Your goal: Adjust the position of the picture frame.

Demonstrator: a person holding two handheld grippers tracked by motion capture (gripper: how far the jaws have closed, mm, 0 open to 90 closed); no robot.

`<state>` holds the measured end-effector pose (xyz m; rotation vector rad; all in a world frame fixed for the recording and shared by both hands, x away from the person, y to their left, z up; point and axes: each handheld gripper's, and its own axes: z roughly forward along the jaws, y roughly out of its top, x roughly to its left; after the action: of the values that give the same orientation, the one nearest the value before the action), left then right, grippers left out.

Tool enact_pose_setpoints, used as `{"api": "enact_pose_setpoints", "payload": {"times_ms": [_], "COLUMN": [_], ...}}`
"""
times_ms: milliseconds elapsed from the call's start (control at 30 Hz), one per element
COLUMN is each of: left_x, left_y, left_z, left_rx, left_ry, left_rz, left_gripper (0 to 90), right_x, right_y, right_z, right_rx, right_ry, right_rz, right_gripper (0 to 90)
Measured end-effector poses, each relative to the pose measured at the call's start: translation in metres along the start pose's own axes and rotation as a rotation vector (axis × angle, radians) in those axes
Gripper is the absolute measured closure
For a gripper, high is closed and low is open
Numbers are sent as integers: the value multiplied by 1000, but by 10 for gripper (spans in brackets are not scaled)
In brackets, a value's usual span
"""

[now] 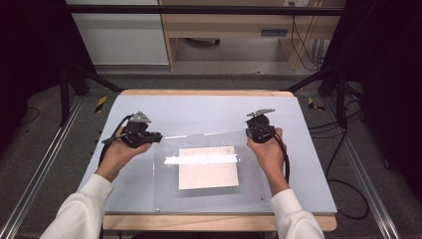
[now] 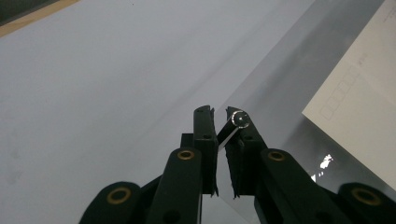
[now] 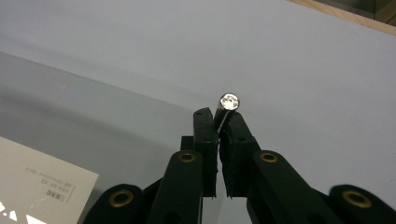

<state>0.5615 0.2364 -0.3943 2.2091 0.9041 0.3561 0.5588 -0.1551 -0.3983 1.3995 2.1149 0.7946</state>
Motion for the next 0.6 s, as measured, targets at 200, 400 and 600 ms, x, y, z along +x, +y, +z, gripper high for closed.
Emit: {"api": "enact_pose_setpoints", "payload": {"times_ms": [200, 400, 600], "left_x": [17, 24, 24], "left_y": [7, 5, -5], "left_z": [15, 33, 43], "left_rx": [10, 24, 44], "left_ry": [17, 19, 13], "left_rz": [-5, -17, -46], "left_gripper": [822, 822, 825], "right_x": [1, -1, -3], "right_y": [-1, -7, -12], "right_z": [14, 27, 37], "right_rx": [30, 53, 67], "right_ry": [-1, 4, 19], "right_rz": [19, 23, 14], "right_gripper": [860, 859, 859]}}
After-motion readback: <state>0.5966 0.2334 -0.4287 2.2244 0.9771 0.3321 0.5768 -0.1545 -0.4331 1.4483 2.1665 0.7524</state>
